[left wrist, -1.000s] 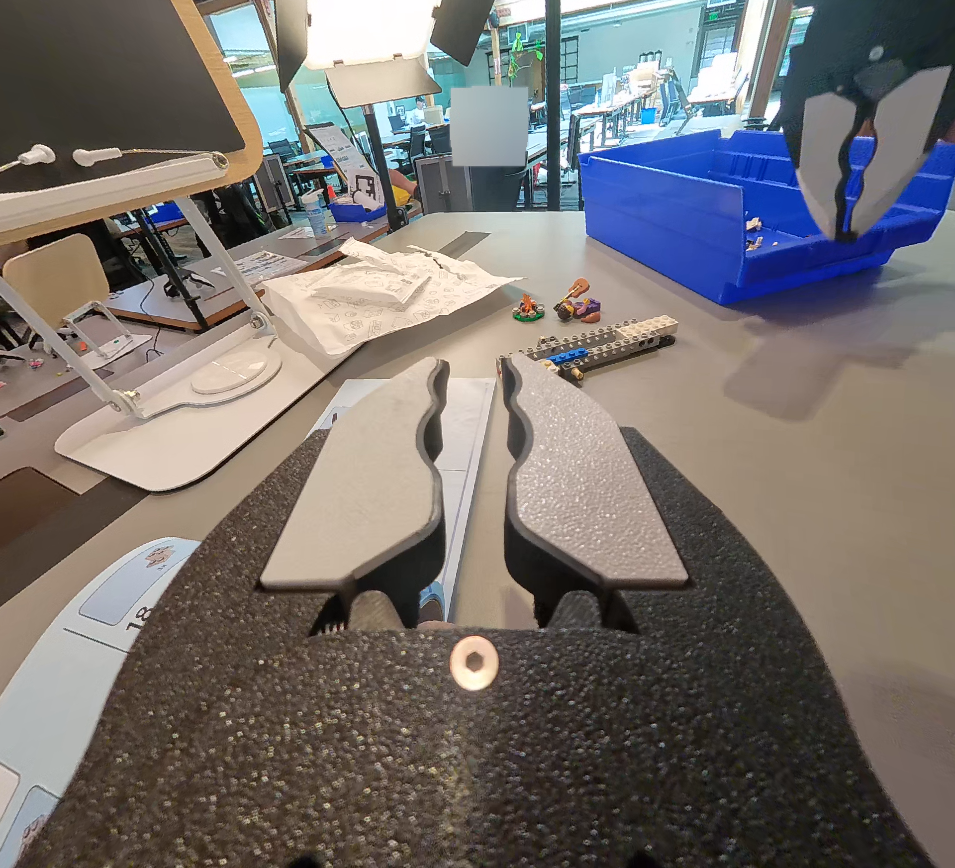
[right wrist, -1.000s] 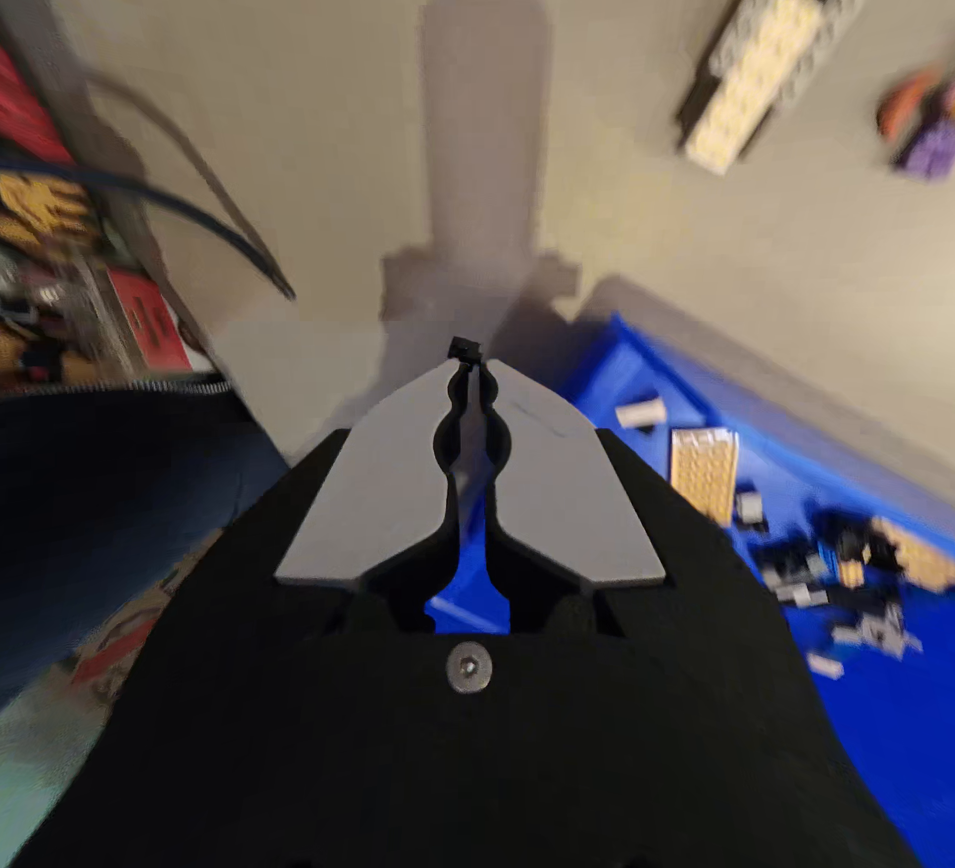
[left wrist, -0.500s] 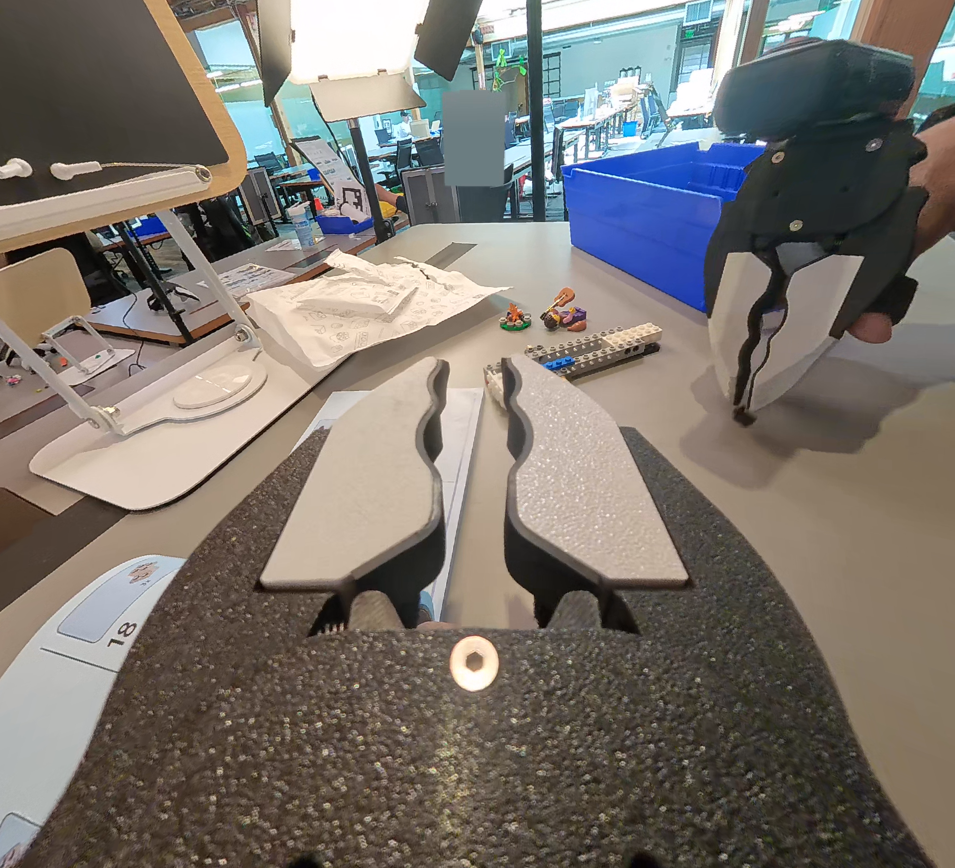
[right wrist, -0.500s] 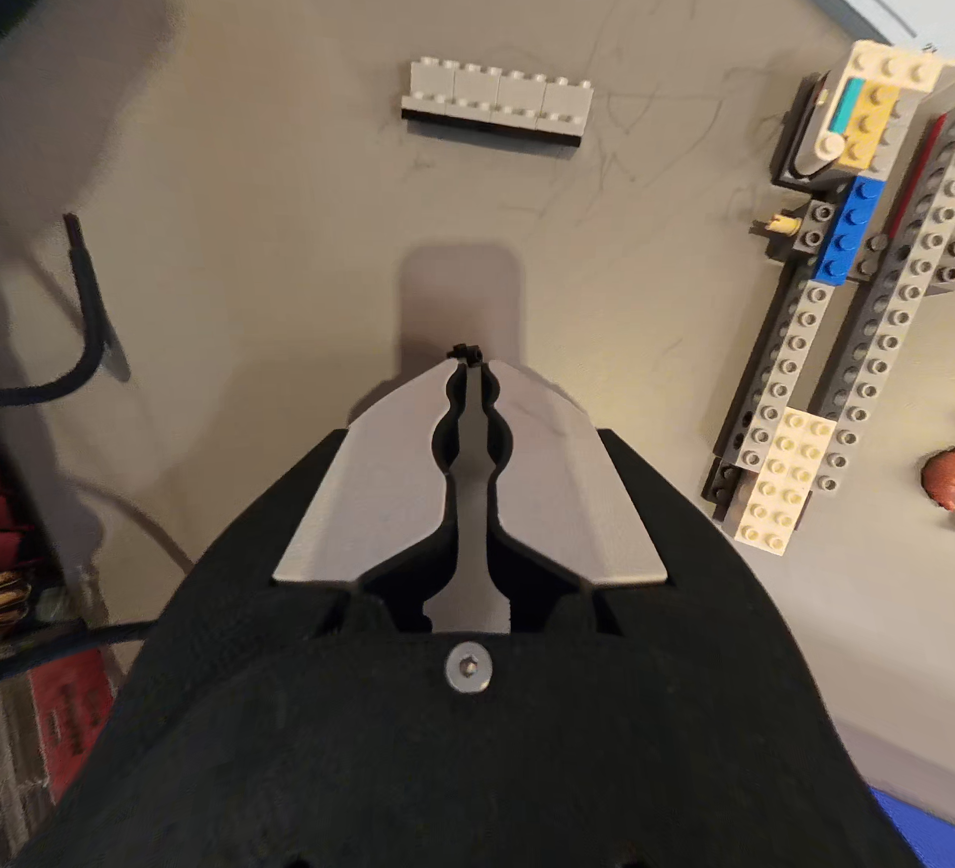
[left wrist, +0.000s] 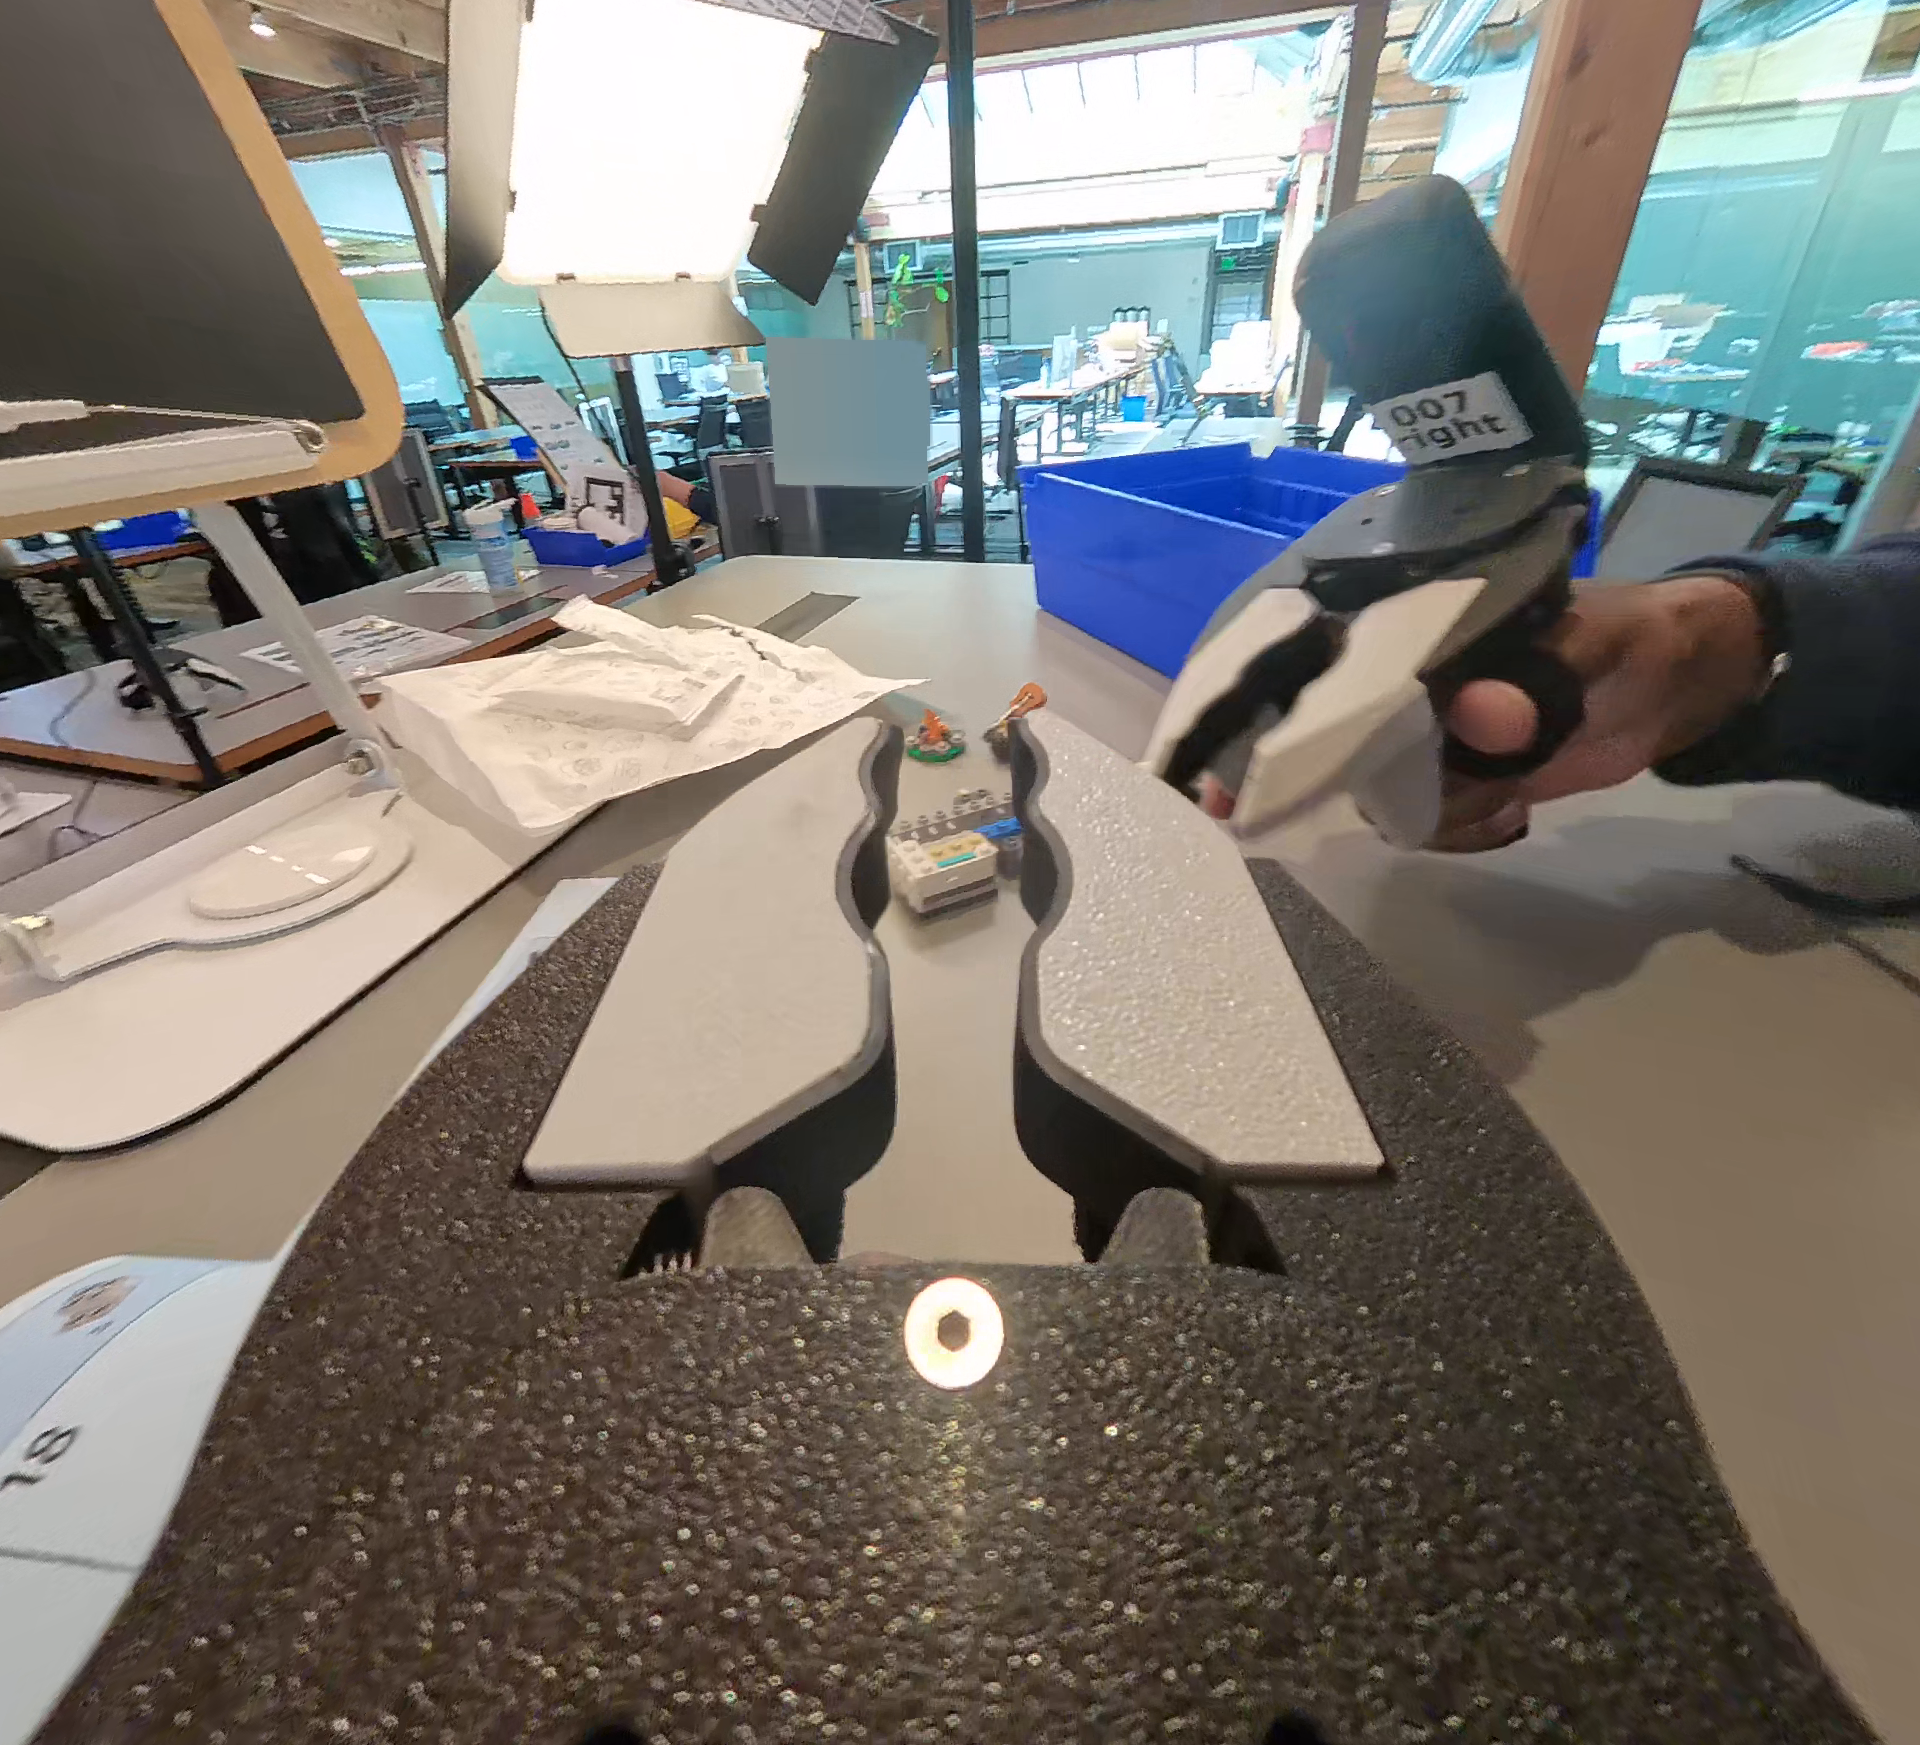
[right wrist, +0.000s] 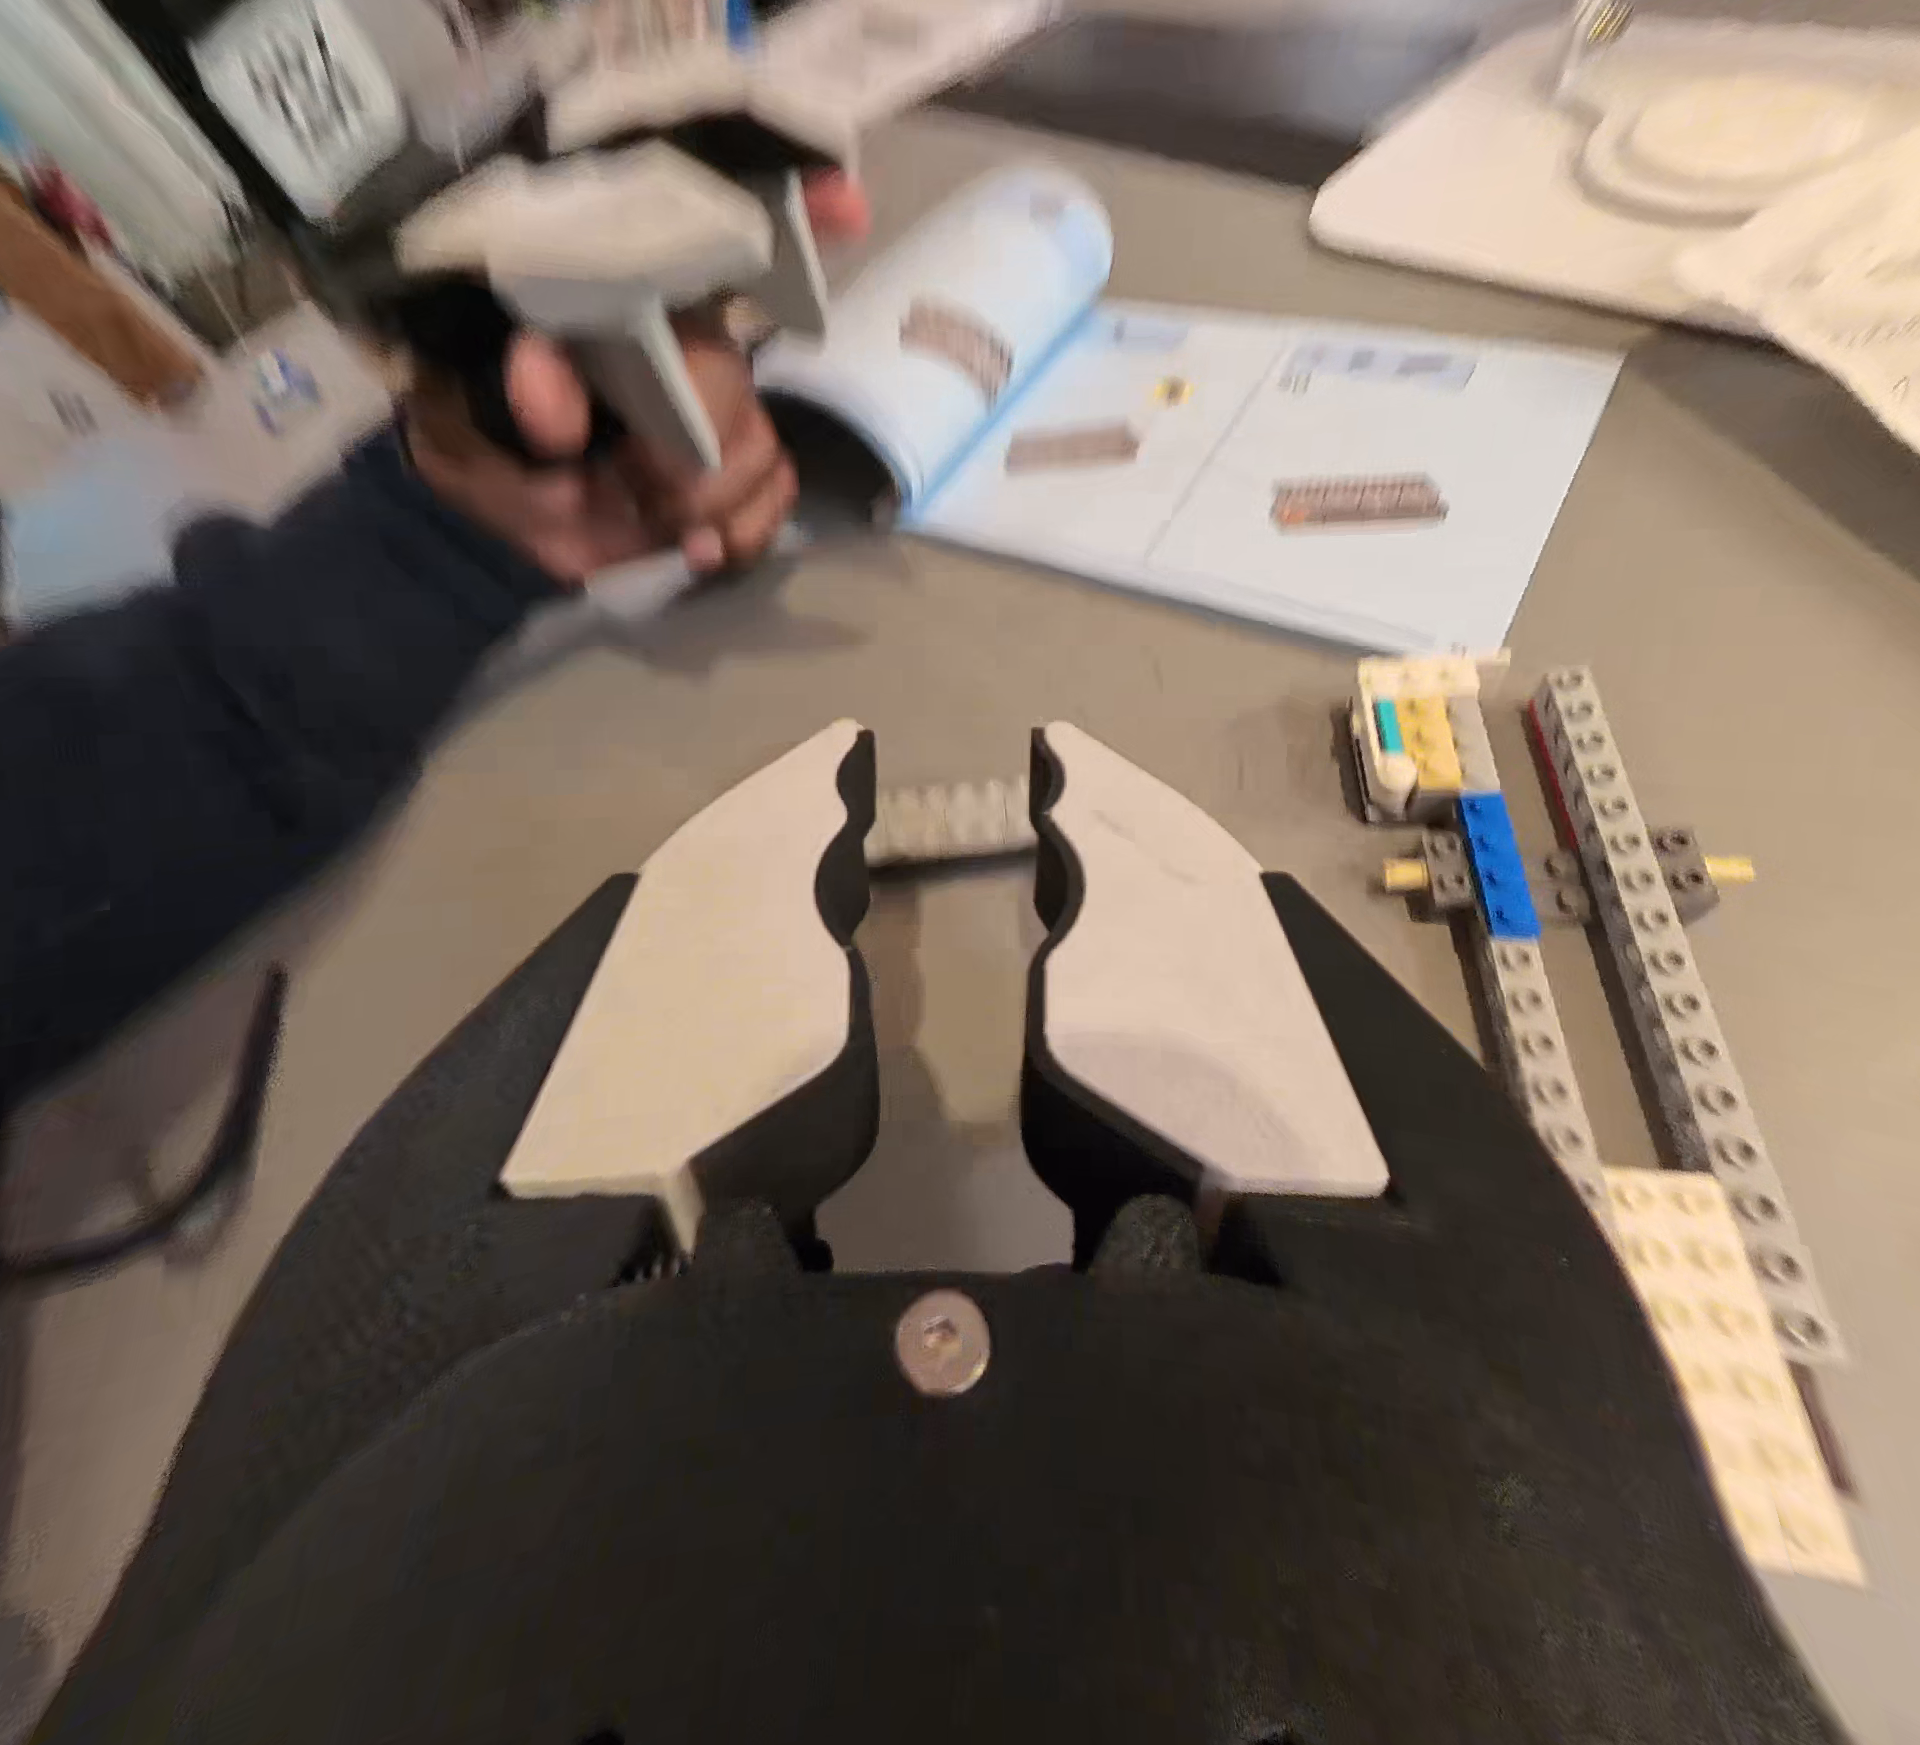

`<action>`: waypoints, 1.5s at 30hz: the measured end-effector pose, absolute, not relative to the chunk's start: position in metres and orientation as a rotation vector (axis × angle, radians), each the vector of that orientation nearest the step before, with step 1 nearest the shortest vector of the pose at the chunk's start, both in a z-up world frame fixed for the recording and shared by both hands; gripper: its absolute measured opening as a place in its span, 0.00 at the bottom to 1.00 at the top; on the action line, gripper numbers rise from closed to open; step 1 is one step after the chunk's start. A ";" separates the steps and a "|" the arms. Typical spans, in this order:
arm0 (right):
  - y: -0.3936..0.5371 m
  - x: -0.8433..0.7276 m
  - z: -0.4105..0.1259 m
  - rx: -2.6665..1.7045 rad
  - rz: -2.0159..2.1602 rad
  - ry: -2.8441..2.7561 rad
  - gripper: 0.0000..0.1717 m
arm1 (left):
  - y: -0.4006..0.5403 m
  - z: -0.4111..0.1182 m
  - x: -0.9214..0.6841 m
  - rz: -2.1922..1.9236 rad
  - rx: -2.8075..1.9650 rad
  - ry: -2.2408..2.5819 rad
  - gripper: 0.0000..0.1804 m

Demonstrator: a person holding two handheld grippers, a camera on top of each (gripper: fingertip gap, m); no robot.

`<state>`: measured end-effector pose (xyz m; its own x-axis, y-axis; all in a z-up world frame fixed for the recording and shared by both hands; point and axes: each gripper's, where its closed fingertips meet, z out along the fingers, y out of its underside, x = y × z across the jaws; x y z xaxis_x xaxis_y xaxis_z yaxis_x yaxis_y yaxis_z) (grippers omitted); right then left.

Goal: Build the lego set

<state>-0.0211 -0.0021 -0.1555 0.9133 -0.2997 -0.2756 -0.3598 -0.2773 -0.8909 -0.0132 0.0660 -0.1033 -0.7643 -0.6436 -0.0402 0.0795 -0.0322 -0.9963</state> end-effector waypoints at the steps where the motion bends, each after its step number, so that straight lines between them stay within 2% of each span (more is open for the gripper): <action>1: 0.001 -0.016 -0.142 -1.779 0.077 0.540 0.16 | 0.063 -0.102 -0.016 -1.883 -0.588 1.747 0.11; 6: -0.005 0.013 -0.071 -1.272 0.171 0.794 0.12 | 0.063 -0.056 -0.029 -2.313 -0.660 1.452 0.11; 8: -0.009 0.021 -0.057 -1.109 0.230 0.896 0.11 | 0.068 -0.036 -0.032 -2.589 -0.768 1.182 0.10; 11: -0.012 0.026 -0.046 -0.855 0.374 1.027 0.09 | 0.062 -0.034 -0.039 -2.896 -0.949 0.807 0.07; 15: -0.029 0.025 -0.035 -0.626 0.391 1.043 0.06 | 0.052 -0.043 -0.056 -2.943 -1.097 0.500 0.08; 18: -0.044 0.019 -0.020 -0.495 0.374 0.979 0.01 | 0.041 -0.047 -0.073 -2.950 -1.131 0.475 0.08; 25: -0.048 0.000 -0.008 -0.502 0.371 0.939 0.00 | 0.014 -0.039 -0.098 -2.877 -1.091 0.537 0.08; 29: -0.053 -0.012 0.006 -0.541 0.278 0.851 0.00 | -0.004 -0.040 -0.110 -2.974 -1.098 0.508 0.08; 30: -0.054 -0.015 0.010 -0.560 0.240 0.813 0.00 | -0.007 -0.039 -0.114 -3.025 -1.100 0.479 0.12; 38: -0.048 0.012 -0.006 -0.753 0.215 0.651 0.00 | 0.011 -0.057 -0.082 -2.633 -1.101 0.847 0.11; 45: -0.016 0.060 -0.048 -1.207 -0.006 0.498 0.01 | 0.050 -0.068 -0.021 -1.979 -0.886 1.418 0.12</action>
<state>0.0603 -0.0161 -0.0479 0.8924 -0.2651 -0.3651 -0.2559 0.3692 -0.8934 -0.0214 0.0497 -0.0683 -0.6354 -0.7465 0.1973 0.0532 -0.2973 -0.9533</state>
